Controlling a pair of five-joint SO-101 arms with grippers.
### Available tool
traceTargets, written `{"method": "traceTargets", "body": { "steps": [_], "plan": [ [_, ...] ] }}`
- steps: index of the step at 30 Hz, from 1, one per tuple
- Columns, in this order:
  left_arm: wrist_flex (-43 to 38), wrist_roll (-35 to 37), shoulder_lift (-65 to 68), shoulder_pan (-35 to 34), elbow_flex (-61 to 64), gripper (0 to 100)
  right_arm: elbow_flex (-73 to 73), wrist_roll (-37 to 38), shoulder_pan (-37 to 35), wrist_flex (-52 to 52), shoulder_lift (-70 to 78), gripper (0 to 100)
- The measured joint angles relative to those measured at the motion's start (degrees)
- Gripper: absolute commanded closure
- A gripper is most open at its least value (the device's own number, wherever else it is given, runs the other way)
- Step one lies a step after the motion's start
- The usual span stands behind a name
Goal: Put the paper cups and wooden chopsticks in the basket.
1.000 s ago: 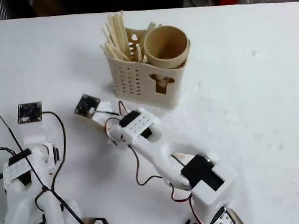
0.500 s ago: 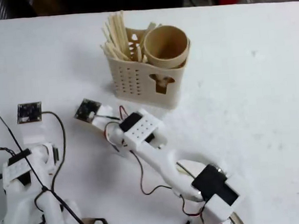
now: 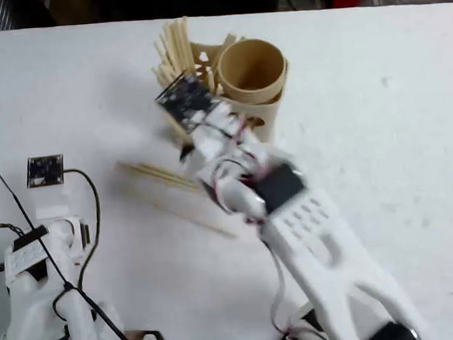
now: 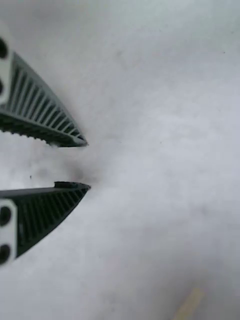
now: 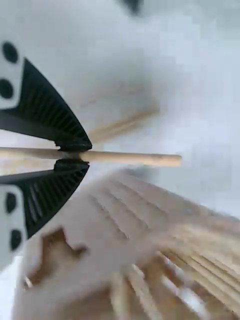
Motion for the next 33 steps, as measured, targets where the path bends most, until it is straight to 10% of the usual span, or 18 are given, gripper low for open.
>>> {"method": "traceTargets", "body": {
  "steps": [15,33],
  "plan": [
    [0.0,0.0,0.0,0.0,0.0,87,-29.4,-14.1,0.4,-24.6,11.1,98.1],
    [0.0,0.0,0.0,0.0,0.0,87,-34.5,-5.5,6.5,-36.5,27.2,98.1]
  ]
}}
